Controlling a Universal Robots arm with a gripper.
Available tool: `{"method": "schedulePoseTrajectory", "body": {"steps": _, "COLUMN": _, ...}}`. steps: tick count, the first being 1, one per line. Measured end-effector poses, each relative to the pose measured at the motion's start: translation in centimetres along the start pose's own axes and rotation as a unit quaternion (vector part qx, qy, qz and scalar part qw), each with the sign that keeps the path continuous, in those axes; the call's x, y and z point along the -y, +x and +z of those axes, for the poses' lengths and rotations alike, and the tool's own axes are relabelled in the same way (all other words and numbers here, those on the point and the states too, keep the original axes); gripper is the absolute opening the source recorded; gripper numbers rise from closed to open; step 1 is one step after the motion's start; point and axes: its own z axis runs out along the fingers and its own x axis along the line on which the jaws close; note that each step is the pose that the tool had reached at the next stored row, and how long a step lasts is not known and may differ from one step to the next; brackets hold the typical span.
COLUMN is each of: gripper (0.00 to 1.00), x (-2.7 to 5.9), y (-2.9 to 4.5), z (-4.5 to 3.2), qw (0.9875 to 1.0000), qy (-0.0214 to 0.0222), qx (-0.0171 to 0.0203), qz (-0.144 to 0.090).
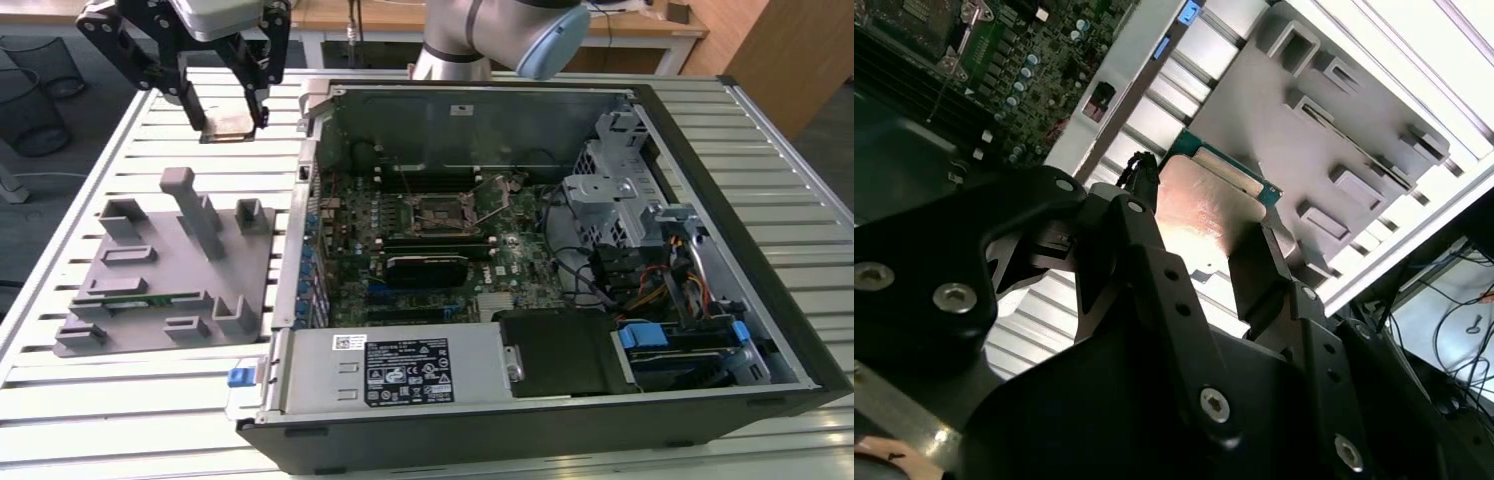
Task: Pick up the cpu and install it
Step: 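Pick up the cpu and move it towards the insertion slot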
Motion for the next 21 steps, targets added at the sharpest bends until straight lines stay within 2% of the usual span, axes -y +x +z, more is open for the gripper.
{"method": "schedulePoseTrajectory", "body": {"steps": 21, "gripper": 0.53, "x": 0.24, "y": -2.68, "z": 0.0, "qw": 1.0, "qy": 0.0, "qx": 0.0, "qz": 0.0}}
